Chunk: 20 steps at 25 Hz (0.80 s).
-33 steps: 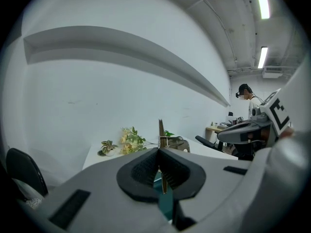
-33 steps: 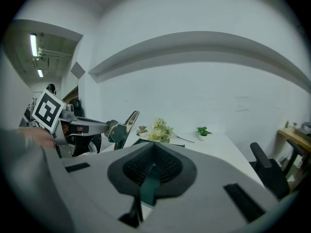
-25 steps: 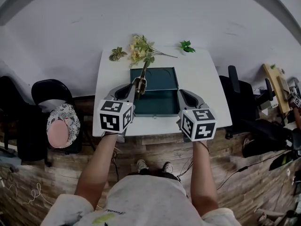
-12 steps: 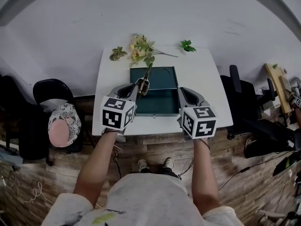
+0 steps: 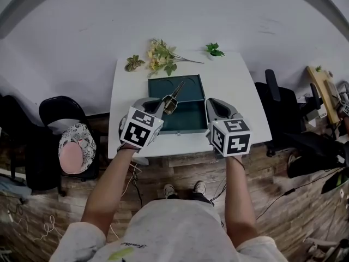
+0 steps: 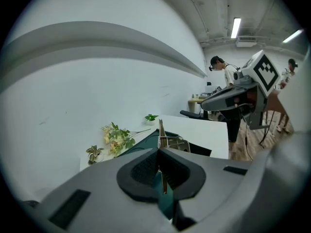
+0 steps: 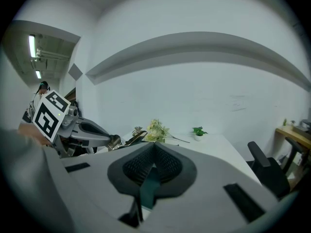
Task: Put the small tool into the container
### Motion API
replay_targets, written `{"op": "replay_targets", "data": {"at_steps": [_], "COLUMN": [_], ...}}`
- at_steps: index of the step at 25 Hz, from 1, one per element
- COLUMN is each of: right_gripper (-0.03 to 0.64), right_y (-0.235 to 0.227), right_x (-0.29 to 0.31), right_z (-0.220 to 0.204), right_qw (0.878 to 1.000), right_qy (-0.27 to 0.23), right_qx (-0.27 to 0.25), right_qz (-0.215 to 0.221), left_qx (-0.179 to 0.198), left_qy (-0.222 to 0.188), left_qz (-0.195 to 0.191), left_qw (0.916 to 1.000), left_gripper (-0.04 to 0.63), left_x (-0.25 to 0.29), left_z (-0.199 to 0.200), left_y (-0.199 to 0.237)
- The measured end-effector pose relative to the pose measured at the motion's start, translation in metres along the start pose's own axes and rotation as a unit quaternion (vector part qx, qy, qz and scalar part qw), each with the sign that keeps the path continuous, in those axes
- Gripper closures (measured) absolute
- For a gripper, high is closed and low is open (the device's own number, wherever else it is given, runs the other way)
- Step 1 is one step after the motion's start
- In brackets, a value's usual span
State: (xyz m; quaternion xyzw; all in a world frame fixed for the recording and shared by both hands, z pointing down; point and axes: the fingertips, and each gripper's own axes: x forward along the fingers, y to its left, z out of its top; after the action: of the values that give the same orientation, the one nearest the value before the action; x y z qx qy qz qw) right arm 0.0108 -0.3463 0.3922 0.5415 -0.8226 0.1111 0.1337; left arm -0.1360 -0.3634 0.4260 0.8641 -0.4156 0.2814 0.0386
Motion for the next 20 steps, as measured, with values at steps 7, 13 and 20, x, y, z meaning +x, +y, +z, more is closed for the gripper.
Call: {"op": "replay_targets", "data": {"at_steps": [7, 13, 20], "right_gripper": [0.614, 0.614, 0.614], "right_y": [-0.003, -0.012, -0.019], "right_x": [0.000, -0.004, -0.009], "right_z": [-0.009, -0.016, -0.025], "right_qw": [1.000, 1.000, 0.999], "right_qy": [0.007, 0.011, 0.015], "right_qx": [0.006, 0.016, 0.025], "right_qz": [-0.006, -0.015, -0.024], "left_qx": [0.107, 0.166, 0.217], "left_qy": [0.060, 0.108, 0.150], "left_qz": [-0.047, -0.071, -0.088], "left_qw": [0.9913, 0.9775, 0.9607], "left_gripper": [0.595, 0.595, 0.595], "left_x": [0.020, 0.036, 0.053], "left_z": [-0.006, -0.019, -0.032], "left_y": [-0.027, -0.039, -0.051]}}
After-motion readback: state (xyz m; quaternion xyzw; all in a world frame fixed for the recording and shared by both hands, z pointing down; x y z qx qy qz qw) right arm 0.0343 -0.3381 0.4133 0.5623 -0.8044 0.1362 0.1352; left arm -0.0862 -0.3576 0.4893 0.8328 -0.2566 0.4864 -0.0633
